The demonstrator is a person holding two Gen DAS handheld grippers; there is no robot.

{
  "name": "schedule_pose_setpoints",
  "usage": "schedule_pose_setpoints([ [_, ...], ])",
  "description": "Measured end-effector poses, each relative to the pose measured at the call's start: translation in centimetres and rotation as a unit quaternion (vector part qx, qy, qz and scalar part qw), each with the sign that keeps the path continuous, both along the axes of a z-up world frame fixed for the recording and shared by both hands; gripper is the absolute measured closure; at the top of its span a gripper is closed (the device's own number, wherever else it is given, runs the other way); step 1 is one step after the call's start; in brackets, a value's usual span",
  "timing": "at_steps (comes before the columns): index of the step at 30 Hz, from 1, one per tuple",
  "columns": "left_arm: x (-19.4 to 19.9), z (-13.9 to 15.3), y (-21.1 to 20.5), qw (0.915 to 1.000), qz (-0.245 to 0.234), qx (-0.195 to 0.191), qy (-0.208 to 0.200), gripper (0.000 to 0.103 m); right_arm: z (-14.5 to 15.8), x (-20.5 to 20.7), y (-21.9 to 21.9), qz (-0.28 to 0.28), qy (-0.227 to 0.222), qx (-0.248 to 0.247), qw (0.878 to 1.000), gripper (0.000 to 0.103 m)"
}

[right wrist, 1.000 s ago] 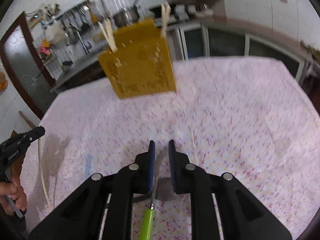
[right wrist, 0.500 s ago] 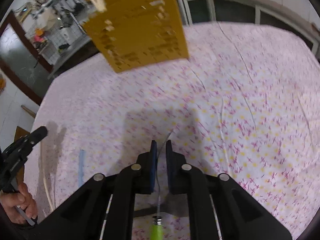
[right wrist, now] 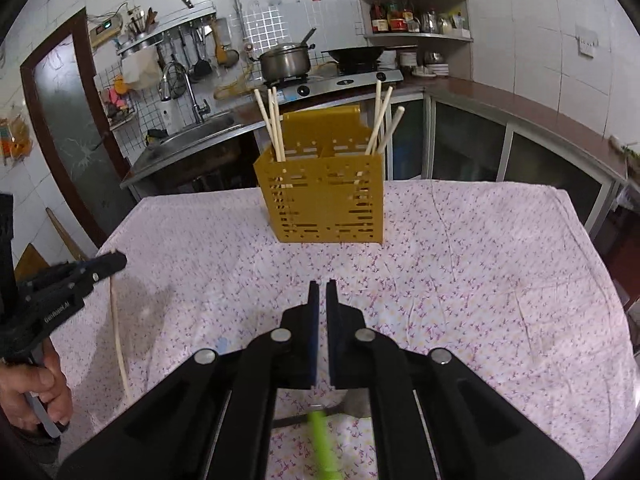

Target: Organize utensils

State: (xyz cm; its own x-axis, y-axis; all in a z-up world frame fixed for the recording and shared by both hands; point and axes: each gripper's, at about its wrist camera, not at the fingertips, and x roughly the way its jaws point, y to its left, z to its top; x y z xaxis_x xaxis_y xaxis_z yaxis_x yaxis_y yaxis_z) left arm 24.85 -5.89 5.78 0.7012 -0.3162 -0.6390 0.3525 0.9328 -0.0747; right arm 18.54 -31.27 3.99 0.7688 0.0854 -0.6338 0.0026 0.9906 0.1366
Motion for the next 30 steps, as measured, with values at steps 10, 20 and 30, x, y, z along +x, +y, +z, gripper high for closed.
schedule_pose_setpoints([
  [10,1.0,-1.1,0.4,0.9998,0.005,0.009,0.018,0.099,-6.8,3.7,1.4,0.051,0.125,0.021,0.991,0.095],
  [20,2.3,-4.4,1.0,0.999,-0.001,0.007,0.044,0.099,-10.0,5.2,5.4,0.095,0.136,0.016,0.986,0.05],
  [30,2.6,-5.5,0.8,0.9982,-0.008,0.008,0.059,0.099,-11.7,7.1,8.3,0.113,0.166,-0.034,0.979,0.098],
])
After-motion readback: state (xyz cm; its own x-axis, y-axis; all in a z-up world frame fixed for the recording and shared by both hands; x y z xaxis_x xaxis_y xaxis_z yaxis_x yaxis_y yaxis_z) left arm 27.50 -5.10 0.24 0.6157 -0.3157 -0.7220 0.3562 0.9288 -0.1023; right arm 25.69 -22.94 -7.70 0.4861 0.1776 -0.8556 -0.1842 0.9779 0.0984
